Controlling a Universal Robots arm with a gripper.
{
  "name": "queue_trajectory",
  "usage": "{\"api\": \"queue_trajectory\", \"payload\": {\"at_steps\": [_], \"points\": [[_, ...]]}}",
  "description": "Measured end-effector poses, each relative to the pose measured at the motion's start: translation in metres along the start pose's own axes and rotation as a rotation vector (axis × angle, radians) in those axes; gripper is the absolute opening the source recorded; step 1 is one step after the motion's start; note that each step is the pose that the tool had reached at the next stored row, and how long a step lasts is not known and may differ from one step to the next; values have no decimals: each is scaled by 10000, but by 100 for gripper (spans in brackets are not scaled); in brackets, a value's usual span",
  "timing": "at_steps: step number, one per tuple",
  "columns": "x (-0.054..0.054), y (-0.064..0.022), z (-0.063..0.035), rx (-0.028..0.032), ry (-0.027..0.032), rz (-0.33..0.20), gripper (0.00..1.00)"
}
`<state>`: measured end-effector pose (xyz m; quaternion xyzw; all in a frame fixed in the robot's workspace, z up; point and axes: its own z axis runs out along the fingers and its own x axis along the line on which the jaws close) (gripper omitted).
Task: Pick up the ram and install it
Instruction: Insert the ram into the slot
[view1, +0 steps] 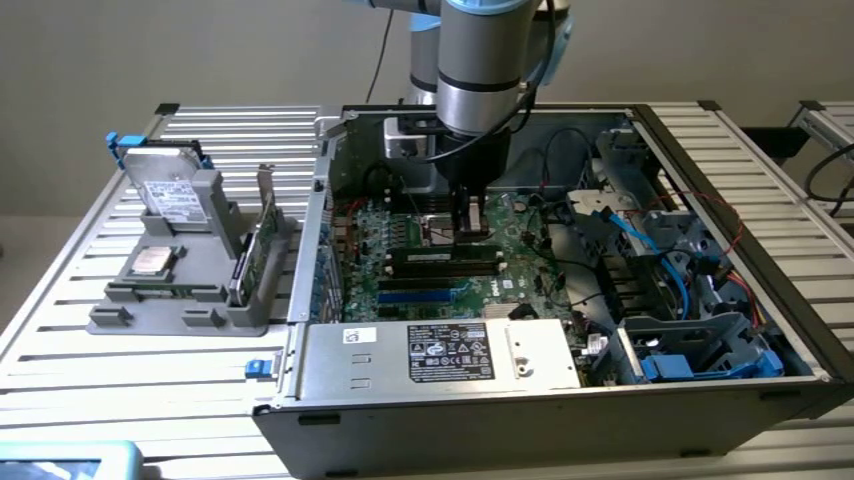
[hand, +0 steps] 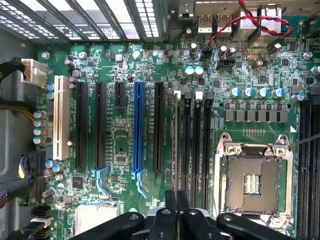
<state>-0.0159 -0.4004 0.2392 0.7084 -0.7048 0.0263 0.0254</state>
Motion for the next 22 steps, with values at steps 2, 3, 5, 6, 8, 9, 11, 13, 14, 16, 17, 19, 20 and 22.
{"api": "queue_trajectory", "payload": {"at_steps": [2,3,5,6,8,9,11,13,14,16,17,19,20,22], "points": [[-6,-1,0,0,0,-2,12],[-6,-1,0,0,0,-3,12],[-5,-4,-1,1,1,-1,12],[-5,-10,0,1,2,-1,12],[-3,-18,1,-1,10,-1,12],[-4,-19,5,0,12,-1,12],[-4,-19,13,0,15,-1,12],[-5,-19,22,0,15,-1,12],[-6,-19,25,0,15,-1,12],[-17,-19,26,0,15,-2,12],[-30,-19,25,0,16,-1,12],[-36,-19,26,21,16,0,12],[-36,-19,26,37,16,1,12],[-37,-19,27,80,16,5,12]]}}
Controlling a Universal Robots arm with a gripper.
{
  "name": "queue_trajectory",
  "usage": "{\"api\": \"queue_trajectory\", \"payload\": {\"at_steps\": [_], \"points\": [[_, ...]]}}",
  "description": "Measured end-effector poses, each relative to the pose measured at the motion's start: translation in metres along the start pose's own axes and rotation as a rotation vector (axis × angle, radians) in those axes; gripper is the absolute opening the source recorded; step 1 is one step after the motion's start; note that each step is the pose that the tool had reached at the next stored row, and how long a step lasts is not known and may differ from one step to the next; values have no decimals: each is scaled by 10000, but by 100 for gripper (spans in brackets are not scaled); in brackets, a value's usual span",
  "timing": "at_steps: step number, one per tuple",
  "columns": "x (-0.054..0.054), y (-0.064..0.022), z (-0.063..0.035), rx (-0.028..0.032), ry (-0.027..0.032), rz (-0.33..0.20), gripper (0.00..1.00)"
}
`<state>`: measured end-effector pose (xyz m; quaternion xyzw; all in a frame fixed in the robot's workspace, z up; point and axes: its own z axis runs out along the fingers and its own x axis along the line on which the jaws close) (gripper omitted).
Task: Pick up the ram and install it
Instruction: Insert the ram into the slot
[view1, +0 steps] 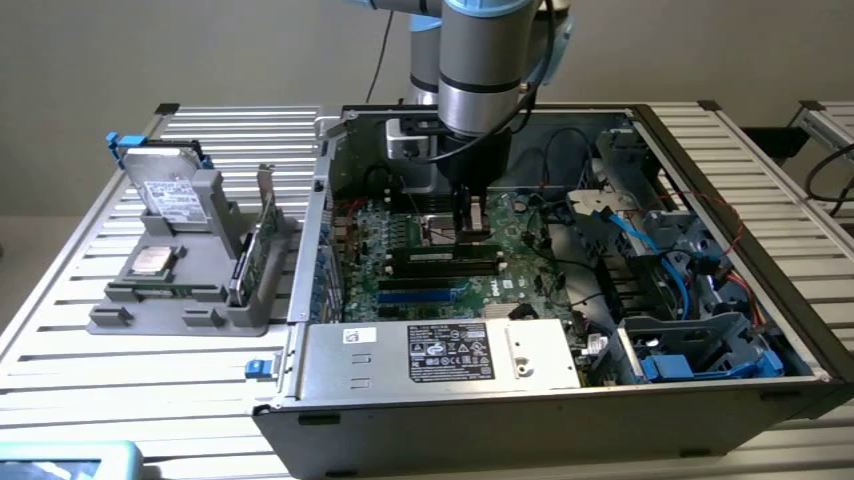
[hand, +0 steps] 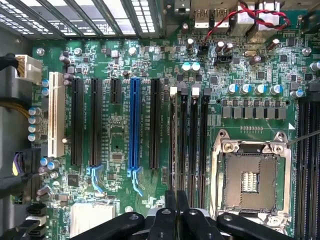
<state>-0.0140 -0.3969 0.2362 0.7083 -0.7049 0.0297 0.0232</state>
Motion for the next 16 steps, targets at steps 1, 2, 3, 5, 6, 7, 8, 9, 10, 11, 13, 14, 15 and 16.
{"api": "queue_trajectory", "payload": {"at_steps": [1,2,3,5,6,7,8,9,10,11,13,14,15,16], "points": [[0,-1,0,9,1,-1,12],[0,0,1,11,1,-1,12],[0,0,1,12,1,0,12],[0,0,1,13,0,1,12],[0,0,3,13,0,5,12],[0,0,3,12,0,13,12],[0,0,4,11,1,20,12],[0,0,4,10,2,23,12],[0,0,5,11,1,24,12],[-1,0,6,11,1,24,12],[-1,0,6,10,2,24,12],[-1,0,6,10,6,24,12],[-1,0,7,11,14,24,12],[0,0,6,11,23,23,12]]}}
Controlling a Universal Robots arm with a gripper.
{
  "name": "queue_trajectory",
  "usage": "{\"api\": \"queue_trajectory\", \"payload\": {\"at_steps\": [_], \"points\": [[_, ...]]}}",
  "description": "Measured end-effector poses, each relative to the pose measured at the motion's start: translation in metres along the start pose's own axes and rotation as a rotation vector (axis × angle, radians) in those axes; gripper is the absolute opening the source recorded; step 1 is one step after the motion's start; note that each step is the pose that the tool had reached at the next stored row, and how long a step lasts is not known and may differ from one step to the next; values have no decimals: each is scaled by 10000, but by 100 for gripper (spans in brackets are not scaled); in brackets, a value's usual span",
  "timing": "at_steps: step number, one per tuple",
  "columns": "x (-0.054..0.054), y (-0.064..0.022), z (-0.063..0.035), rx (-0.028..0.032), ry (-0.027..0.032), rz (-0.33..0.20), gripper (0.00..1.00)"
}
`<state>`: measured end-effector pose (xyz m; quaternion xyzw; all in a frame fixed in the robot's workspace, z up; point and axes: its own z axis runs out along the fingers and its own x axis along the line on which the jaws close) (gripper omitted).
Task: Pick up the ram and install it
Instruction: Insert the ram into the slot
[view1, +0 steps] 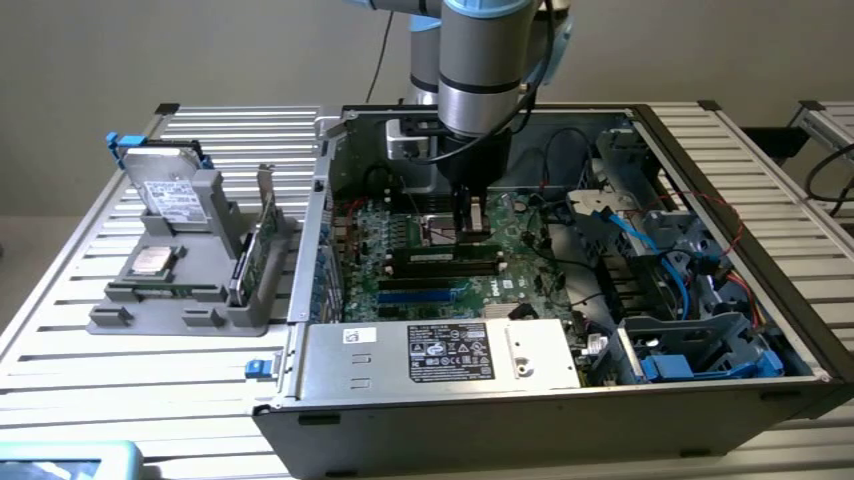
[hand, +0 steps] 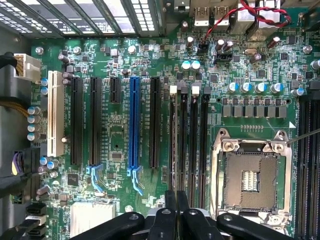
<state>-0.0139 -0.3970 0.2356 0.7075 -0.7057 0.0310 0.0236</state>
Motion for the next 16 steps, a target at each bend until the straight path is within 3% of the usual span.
{"api": "queue_trajectory", "payload": {"at_steps": [7,12,16], "points": [[1,-12,2,5,102,2,12],[-37,-13,9,8,110,8,12],[-38,-13,13,47,139,15,12]]}}
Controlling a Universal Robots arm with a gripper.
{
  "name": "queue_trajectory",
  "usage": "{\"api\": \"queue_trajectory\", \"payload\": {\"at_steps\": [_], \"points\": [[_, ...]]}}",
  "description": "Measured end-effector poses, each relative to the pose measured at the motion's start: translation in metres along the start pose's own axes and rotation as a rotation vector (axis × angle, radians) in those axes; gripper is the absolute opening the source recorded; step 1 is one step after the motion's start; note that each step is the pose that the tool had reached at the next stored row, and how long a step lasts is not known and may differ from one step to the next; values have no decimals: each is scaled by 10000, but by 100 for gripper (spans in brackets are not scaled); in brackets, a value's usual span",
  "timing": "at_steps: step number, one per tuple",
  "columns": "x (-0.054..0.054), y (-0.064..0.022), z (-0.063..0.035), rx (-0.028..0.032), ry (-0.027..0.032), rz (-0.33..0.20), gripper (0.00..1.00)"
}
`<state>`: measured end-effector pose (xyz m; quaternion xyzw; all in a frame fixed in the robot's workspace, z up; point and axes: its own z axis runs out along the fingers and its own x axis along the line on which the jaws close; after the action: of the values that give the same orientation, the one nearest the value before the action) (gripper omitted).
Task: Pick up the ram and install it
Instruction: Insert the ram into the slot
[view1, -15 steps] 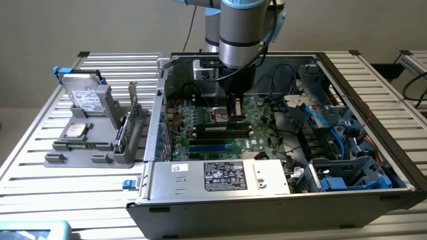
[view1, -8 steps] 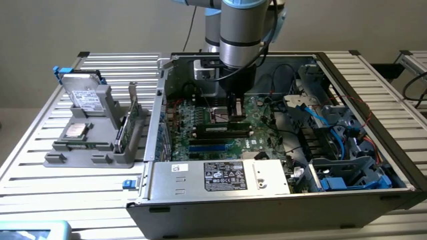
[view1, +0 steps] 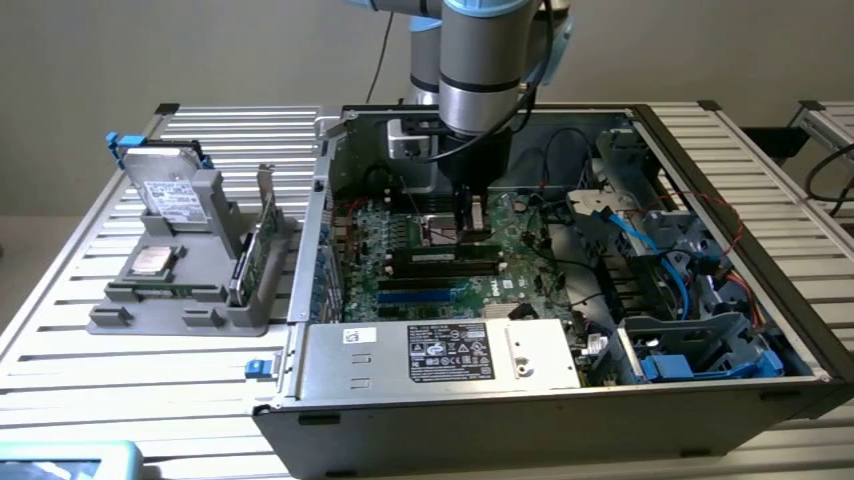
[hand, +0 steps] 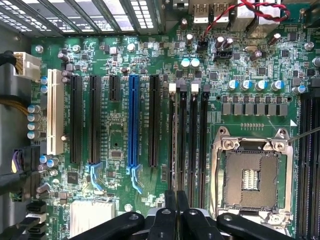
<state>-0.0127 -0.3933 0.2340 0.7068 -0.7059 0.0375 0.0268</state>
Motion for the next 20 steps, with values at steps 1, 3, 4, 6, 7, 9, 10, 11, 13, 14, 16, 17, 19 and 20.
{"api": "queue_trajectory", "payload": {"at_steps": [1,3,4,6,7,9,10,11,13,14,16,17,19,20], "points": [[0,0,0,10,7,3,12],[-1,0,4,17,9,15,12],[-2,0,7,18,8,21,12],[-3,2,12,17,14,29,12],[-3,2,11,16,16,30,12],[-3,2,14,16,17,32,12],[-4,2,17,17,18,33,12],[-4,2,21,18,22,34,12],[-7,2,28,15,32,46,12],[-7,2,30,15,33,55,12],[-7,2,31,14,39,64,12],[-7,3,33,14,41,69,12],[-7,3,32,13,50,74,12],[-7,2,33,13,57,77,12]]}}
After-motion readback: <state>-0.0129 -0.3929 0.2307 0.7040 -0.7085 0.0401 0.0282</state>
